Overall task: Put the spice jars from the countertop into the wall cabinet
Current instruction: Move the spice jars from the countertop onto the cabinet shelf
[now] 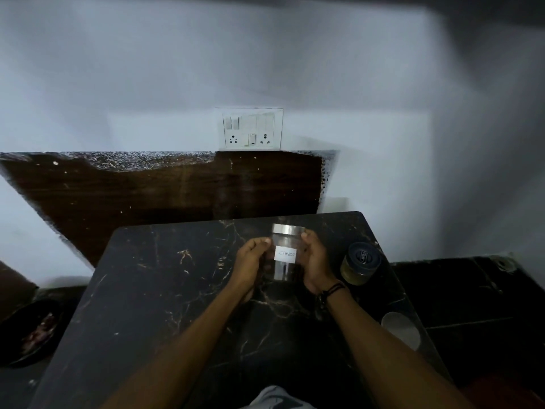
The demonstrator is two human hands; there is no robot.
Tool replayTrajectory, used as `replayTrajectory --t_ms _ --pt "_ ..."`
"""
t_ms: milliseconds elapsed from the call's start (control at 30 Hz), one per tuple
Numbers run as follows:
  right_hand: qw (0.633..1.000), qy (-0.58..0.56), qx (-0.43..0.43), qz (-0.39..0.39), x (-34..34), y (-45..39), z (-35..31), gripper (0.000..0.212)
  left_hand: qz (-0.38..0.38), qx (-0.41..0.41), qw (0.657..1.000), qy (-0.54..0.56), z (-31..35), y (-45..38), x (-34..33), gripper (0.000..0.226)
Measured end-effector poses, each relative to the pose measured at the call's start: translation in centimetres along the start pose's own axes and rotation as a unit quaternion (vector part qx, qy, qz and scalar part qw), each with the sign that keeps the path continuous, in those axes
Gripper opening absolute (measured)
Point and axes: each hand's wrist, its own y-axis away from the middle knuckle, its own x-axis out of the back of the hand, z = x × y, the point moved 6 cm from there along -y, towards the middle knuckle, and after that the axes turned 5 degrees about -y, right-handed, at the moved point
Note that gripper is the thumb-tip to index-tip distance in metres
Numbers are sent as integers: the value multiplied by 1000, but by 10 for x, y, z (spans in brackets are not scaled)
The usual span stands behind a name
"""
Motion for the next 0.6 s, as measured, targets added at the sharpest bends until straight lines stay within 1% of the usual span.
replayTrajectory --t_ms 67,133,233,333,400,500,600 --pt "1000 25 -11 -14 -4 4 2 42 9 3 1000 1 -3 5 2 29" --pt "999 43 -5 -33 -10 8 -4 37 20 2 1000 6 0 8 4 29" --pt "997 43 13 -55 -24 12 -28 36 27 -17 999 13 22 7 3 27" --pt "995 33 47 -81 -47 13 -70 35 36 -66 997 7 68 3 0 25" --pt "990 49 74 -108 -66 17 -102 40 51 -102 993 14 103 3 -2 21" --pt "977 85 127 -146 -95 21 -155 49 67 -159 985 23 161 5 -6 21" --pt "962 96 179 -183 -124 25 -206 49 70 -215 973 37 218 10 -10 22"
